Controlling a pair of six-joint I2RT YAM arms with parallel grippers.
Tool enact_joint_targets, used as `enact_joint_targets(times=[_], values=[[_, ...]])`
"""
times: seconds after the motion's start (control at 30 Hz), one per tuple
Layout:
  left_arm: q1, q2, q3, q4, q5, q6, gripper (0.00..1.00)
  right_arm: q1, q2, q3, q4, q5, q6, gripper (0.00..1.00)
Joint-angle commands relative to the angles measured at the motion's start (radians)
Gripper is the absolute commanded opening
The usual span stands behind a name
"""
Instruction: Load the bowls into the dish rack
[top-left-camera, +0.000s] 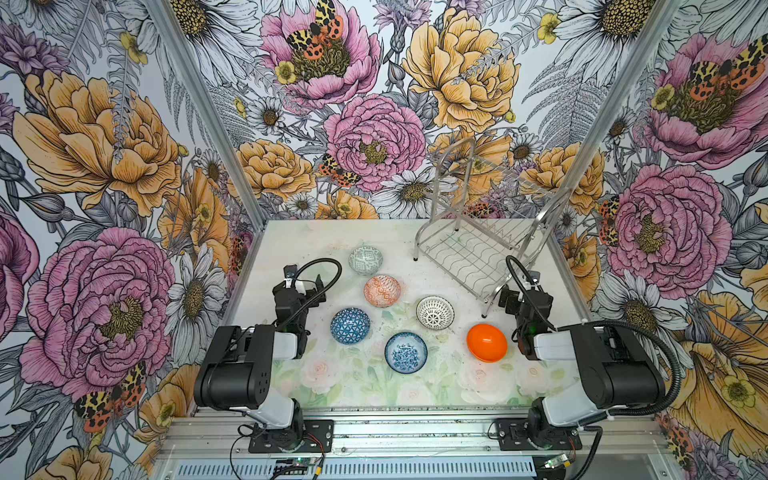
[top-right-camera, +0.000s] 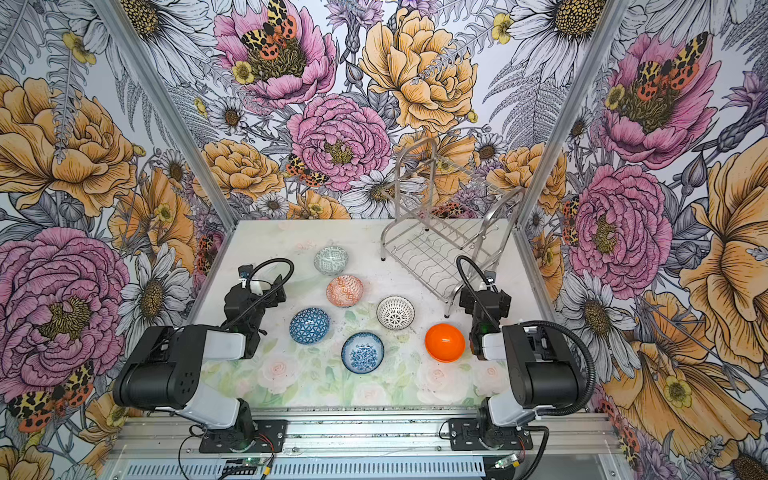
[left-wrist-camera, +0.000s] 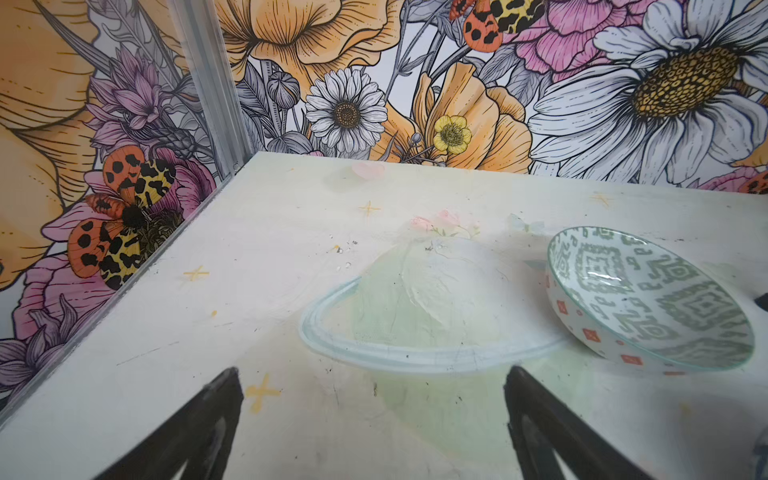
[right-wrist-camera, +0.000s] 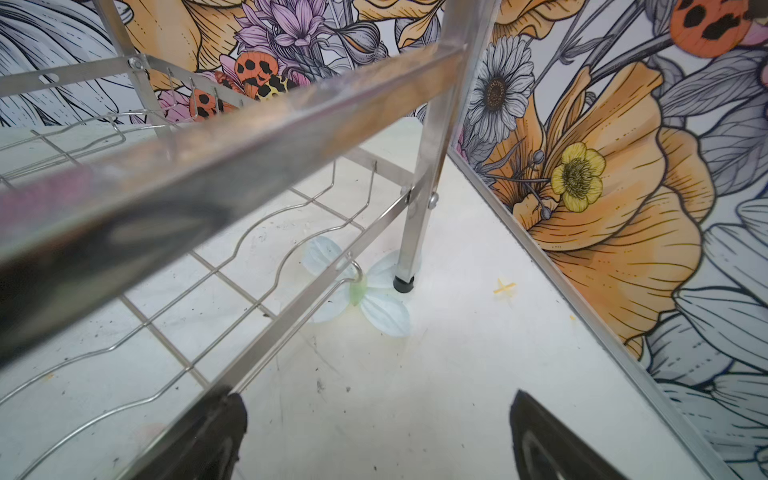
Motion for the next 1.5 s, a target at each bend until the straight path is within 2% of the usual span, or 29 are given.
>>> enact_joint_targets(times=[0.0, 0.3, 0.4, 0.73, 0.8, 1.1, 1.2, 1.27, 1.37, 1.47], values=[[-0.009, 0.008, 0.017, 0.026, -0.014, 0.011, 0.99, 0.007, 0.0, 0.036, 0.1, -0.013, 0.002, 0.99], [-0.005, 0.014, 0.014, 0.044, -0.007, 0.009, 0.99, 0.007, 0.001, 0.036, 0.099, -0.015, 0.003, 1.0], [0.017, 0.008, 0.014, 0.034, 0.042, -0.005, 0.99, 0.007, 0.001, 0.036, 0.099, -0.014, 0.002, 1.0], [0.038, 0.008, 0.011, 0.038, 0.09, -0.016, 0.99, 0.005, 0.004, 0.04, 0.091, -0.016, 0.004, 0.99], [0.068, 0.009, -0.001, 0.064, 0.151, -0.033, 0.99, 0.005, 0.002, 0.038, 0.092, -0.016, 0.004, 0.99], [0.065, 0.003, -0.007, 0.073, 0.132, -0.032, 0.99, 0.005, 0.001, 0.038, 0.093, -0.015, 0.004, 0.99], [0.049, -0.063, 0.001, 0.003, 0.055, -0.04, 0.99, 0.008, -0.005, 0.037, 0.094, 0.004, 0.003, 0.99], [0.041, -0.136, 0.029, -0.123, 0.028, -0.031, 0.99, 0.007, -0.031, 0.041, 0.059, 0.014, 0.017, 1.0], [0.04, -0.236, 0.044, -0.27, 0.011, -0.017, 0.99, 0.025, -0.062, 0.011, 0.099, 0.019, -0.012, 0.99], [0.038, -0.349, 0.029, -0.36, -0.063, -0.062, 0.99, 0.028, -0.16, 0.031, -0.037, 0.091, 0.005, 1.0]])
